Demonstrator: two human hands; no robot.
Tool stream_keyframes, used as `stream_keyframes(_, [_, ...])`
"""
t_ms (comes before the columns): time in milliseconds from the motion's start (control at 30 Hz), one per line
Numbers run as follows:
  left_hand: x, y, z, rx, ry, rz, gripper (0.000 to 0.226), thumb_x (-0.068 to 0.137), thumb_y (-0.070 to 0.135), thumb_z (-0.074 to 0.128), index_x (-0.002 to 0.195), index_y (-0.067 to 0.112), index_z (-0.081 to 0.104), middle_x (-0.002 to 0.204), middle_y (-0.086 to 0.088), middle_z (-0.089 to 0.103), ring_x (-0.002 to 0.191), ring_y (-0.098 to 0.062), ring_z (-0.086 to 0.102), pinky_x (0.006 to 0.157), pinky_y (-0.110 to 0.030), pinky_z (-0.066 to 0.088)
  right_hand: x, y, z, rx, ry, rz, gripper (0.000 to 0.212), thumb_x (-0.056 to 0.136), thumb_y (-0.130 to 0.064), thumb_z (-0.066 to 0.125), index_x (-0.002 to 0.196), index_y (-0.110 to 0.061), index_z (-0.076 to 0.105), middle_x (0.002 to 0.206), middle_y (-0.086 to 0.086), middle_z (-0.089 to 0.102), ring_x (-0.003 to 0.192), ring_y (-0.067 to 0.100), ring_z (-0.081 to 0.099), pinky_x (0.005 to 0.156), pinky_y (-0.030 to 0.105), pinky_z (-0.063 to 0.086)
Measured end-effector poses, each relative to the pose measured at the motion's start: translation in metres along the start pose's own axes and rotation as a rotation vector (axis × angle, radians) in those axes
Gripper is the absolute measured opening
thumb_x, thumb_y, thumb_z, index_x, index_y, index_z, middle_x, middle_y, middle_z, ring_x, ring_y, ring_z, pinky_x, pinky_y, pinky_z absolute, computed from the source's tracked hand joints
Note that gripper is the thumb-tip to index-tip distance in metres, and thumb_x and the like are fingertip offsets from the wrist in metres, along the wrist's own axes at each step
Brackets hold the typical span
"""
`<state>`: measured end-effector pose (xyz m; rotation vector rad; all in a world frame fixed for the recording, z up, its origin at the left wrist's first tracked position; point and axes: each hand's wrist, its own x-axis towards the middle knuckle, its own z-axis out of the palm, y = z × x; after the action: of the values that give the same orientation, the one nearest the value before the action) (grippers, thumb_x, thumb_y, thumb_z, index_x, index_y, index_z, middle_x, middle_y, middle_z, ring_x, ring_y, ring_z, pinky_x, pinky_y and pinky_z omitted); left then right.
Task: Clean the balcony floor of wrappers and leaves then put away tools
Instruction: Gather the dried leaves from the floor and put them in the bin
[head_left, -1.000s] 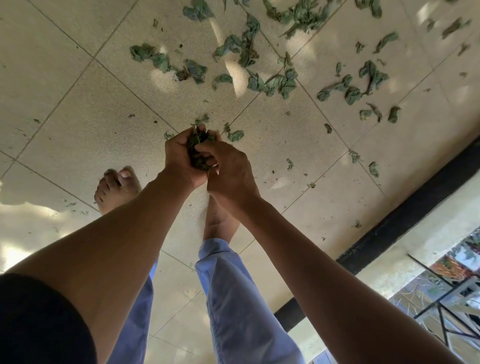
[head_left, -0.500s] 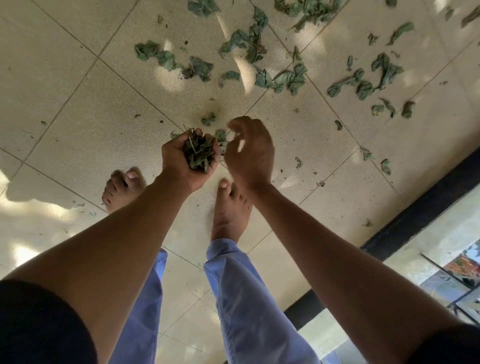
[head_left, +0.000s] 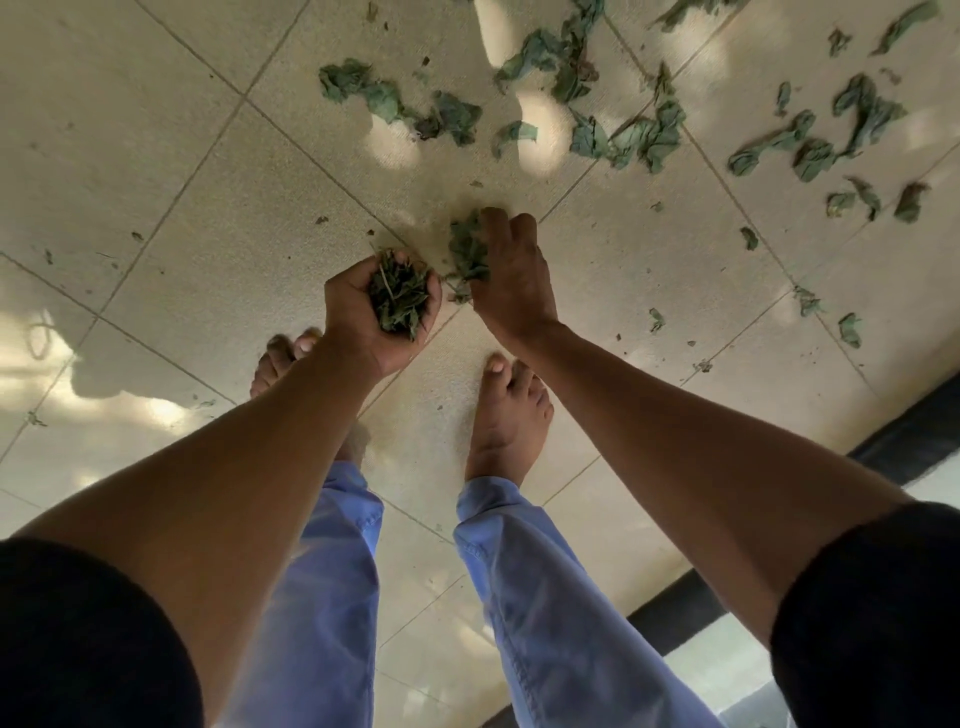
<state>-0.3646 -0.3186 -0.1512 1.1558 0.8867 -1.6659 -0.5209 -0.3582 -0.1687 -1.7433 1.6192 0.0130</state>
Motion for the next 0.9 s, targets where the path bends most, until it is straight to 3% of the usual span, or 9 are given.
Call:
stream_keyframes(133, [-0.006,0.013,-0.006,-0.011,0.022,0.016,0.024,0.096,0.020,0.053,0.079,0.008,0.066,0.084,-0.009,0.067,0.078,-0.026,0.067,0.073,-0.033,0.061,0.016,-0.011,-0.006,-0.017,-0.074,-0.040,0.075,0.074,-0.012,0.077,0.141,-0.016,0.043,0.127,0.014,0.043,0.105,0.032,0.056,0.077,0.036,0.056])
stream_keyframes(267, [-0.007,0.025,-0.009,-0.015,0.028,0.015,0.026,0.096,0.020,0.054,0.078,0.008,0.068,0.088,-0.010,0.066,0.083,-0.026,0.066,0.073,-0.033,0.062,0.021,-0.011,-0.017,-0.403,-0.059,-0.180,0.095,0.062,-0.040,0.088,0.143,-0.025,0.042,0.133,0.012,0.043,0.115,0.031,0.048,0.085,0.042,0.050])
stream_keyframes(367, [-0.006,0.030,-0.009,-0.004,0.034,0.008,0.028,0.097,0.021,0.054,0.077,0.008,0.069,0.089,-0.011,0.066,0.083,-0.026,0.066,0.072,-0.033,0.061,0.024,-0.009,-0.016,-0.548,-0.130,-0.251,0.109,0.055,-0.047,0.091,0.147,-0.026,0.037,0.142,0.014,0.038,0.121,0.034,0.044,0.089,0.047,0.050])
stream_keyframes(433, [-0.006,0.032,-0.010,0.000,0.036,0.008,0.028,0.097,0.020,0.054,0.077,0.008,0.069,0.088,-0.011,0.066,0.082,-0.026,0.066,0.072,-0.033,0.061,0.025,-0.010,-0.012,-0.545,-0.130,-0.257,0.101,0.059,-0.043,0.090,0.144,-0.024,0.040,0.141,0.015,0.040,0.119,0.033,0.045,0.085,0.046,0.052])
stream_keyframes(633, [-0.006,0.035,-0.015,-0.008,0.034,-0.010,0.025,0.096,0.021,0.056,0.081,0.007,0.069,0.091,-0.010,0.067,0.085,-0.025,0.068,0.076,-0.033,0.061,0.018,-0.017,-0.003,-0.376,-0.088,-0.289,0.048,0.083,-0.017,0.077,0.128,-0.017,0.058,0.128,0.016,0.048,0.111,0.031,0.053,0.062,0.039,0.058])
stream_keyframes(733, [-0.006,0.036,-0.018,0.016,0.041,-0.027,0.029,0.098,0.023,0.055,0.079,0.007,0.070,0.092,-0.009,0.067,0.086,-0.026,0.069,0.079,-0.032,0.061,0.012,-0.017,0.004,-0.347,-0.089,-0.317,0.037,0.084,-0.002,0.072,0.118,-0.013,0.062,0.119,0.016,0.051,0.101,0.030,0.056,0.057,0.034,0.054])
stream_keyframes(900, [-0.008,0.036,-0.016,0.022,0.061,-0.037,0.029,0.099,0.021,0.055,0.080,0.004,0.070,0.092,-0.011,0.067,0.086,-0.028,0.069,0.076,-0.035,0.062,0.004,-0.011,0.015,-0.299,-0.068,-0.335,0.025,0.085,0.011,0.062,0.101,-0.007,0.066,0.107,0.015,0.055,0.090,0.030,0.060,0.060,0.041,0.059])
